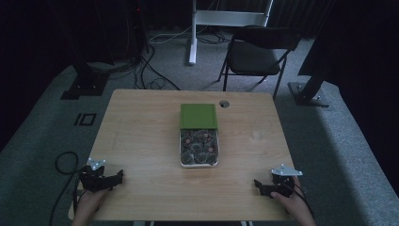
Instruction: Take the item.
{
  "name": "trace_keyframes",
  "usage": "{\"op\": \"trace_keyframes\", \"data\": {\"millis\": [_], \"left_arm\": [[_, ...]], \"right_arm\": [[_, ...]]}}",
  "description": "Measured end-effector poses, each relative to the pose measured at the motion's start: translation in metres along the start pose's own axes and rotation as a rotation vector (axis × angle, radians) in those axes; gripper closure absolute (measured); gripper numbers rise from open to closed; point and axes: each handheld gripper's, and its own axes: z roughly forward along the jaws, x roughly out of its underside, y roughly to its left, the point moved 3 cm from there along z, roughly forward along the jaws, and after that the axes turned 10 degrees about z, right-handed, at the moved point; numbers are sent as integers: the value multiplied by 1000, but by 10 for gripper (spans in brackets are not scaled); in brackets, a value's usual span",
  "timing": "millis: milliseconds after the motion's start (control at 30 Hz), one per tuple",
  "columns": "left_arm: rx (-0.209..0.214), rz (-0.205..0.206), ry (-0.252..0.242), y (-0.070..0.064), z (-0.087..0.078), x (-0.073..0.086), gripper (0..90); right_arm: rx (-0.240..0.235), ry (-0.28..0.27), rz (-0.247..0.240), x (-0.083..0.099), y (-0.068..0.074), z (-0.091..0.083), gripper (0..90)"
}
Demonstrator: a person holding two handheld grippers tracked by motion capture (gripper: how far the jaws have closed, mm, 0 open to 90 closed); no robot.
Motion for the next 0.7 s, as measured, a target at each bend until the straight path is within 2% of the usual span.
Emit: {"op": "trace_keyframes", "data": {"millis": [133, 600, 700], "left_arm": [[-1, -1, 1, 0, 0, 0, 17], [-2, -1, 0, 0, 0, 0, 17], [-1, -2, 0, 0, 0, 0, 17]], "right_arm": [[0, 6, -24, 1, 3, 0, 110], [0, 8, -25, 1, 3, 0, 110], [-3, 1, -26, 1, 2, 0, 138]]}}
